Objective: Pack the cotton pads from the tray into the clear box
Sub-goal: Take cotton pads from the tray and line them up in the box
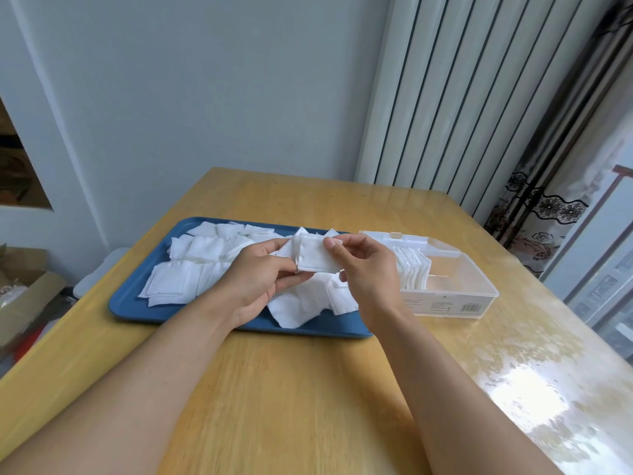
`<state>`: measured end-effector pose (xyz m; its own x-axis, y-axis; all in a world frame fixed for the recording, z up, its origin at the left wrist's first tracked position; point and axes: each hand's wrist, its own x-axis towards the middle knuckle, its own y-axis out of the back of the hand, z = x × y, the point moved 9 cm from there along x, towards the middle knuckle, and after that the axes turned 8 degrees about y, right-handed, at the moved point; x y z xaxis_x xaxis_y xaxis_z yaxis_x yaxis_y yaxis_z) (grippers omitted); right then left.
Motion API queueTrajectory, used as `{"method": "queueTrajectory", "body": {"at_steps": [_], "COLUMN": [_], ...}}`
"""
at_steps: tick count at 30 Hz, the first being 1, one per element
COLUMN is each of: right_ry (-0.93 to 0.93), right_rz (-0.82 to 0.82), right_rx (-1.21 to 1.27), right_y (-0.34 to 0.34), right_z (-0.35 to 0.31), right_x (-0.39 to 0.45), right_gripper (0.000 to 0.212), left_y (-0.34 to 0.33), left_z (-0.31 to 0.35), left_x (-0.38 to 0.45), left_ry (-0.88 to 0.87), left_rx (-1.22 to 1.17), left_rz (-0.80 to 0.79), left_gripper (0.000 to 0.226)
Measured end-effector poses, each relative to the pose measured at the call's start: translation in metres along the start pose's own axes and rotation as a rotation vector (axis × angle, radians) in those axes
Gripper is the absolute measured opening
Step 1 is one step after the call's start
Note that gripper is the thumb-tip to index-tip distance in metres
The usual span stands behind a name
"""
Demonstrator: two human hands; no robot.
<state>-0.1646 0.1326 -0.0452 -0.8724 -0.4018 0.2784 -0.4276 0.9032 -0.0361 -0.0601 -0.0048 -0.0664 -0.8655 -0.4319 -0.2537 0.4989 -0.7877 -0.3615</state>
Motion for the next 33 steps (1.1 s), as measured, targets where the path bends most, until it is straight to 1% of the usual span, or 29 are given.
{"method": "queueTrajectory", "body": {"at_steps": [8,10,11,13,15,17,18,20,22,23,25,27,28,30,33], "right_ry": [0.073,0.037,-0.007,-0.087,-0.090,-0.060,-0.038,0.002,0.033,0.051,0.092,0.124,0.130,0.131,0.107], "right_rz": [0.030,0.032,0.014,-0.062,-0.096,-0.050,-0.029,0.021,0.064,0.044,-0.107,-0.272,-0.305,-0.279,-0.204], "right_rx": [-0.069,-0.080,-0.091,-0.100,-0.095,-0.045,-0.006,0.039,0.023,-0.011,-0.104,-0.152,-0.157,-0.149,-0.126], "right_y": [0.004,0.005,0.004,-0.002,-0.007,-0.004,-0.003,0.002,0.008,0.007,-0.004,-0.019,-0.024,-0.024,-0.017], "right_z": [-0.001,0.003,0.007,0.013,0.013,0.008,0.005,0.003,-0.001,-0.004,-0.011,-0.014,-0.014,-0.012,-0.009], "right_x": [0.001,0.001,0.000,-0.002,-0.004,-0.004,-0.003,0.000,0.002,0.003,0.002,-0.003,-0.005,-0.005,-0.003], "right_gripper": [0.017,0.025,0.033,0.044,0.036,0.019,0.015,0.014,0.014,0.011,0.004,0.008,0.008,0.006,0.004], "left_y": [-0.009,-0.011,-0.012,-0.012,-0.010,-0.009,-0.008,-0.004,0.004,0.009,0.014,0.013,0.011,0.004,-0.002], "left_z": [-0.003,-0.003,-0.002,0.000,0.002,0.004,0.006,0.007,0.009,0.010,0.009,0.008,0.007,0.006,0.003], "left_x": [-0.003,-0.004,-0.005,-0.005,-0.005,-0.005,-0.005,-0.004,-0.002,-0.001,0.001,0.002,0.002,0.000,-0.002], "left_ry": [0.041,0.042,0.039,0.034,0.032,0.040,0.040,0.027,-0.002,-0.014,-0.028,-0.034,-0.033,-0.026,-0.007], "left_rx": [0.030,0.019,0.015,0.003,-0.023,-0.065,-0.086,-0.113,-0.111,-0.103,-0.044,0.044,0.081,0.119,0.089], "left_rz": [-0.098,-0.110,-0.114,-0.113,-0.103,-0.093,-0.087,-0.054,0.014,0.046,0.092,0.105,0.091,0.044,0.005], "left_gripper": [0.035,0.035,0.035,0.035,0.032,0.028,0.027,0.027,0.025,0.027,0.029,0.028,0.028,0.032,0.035]}}
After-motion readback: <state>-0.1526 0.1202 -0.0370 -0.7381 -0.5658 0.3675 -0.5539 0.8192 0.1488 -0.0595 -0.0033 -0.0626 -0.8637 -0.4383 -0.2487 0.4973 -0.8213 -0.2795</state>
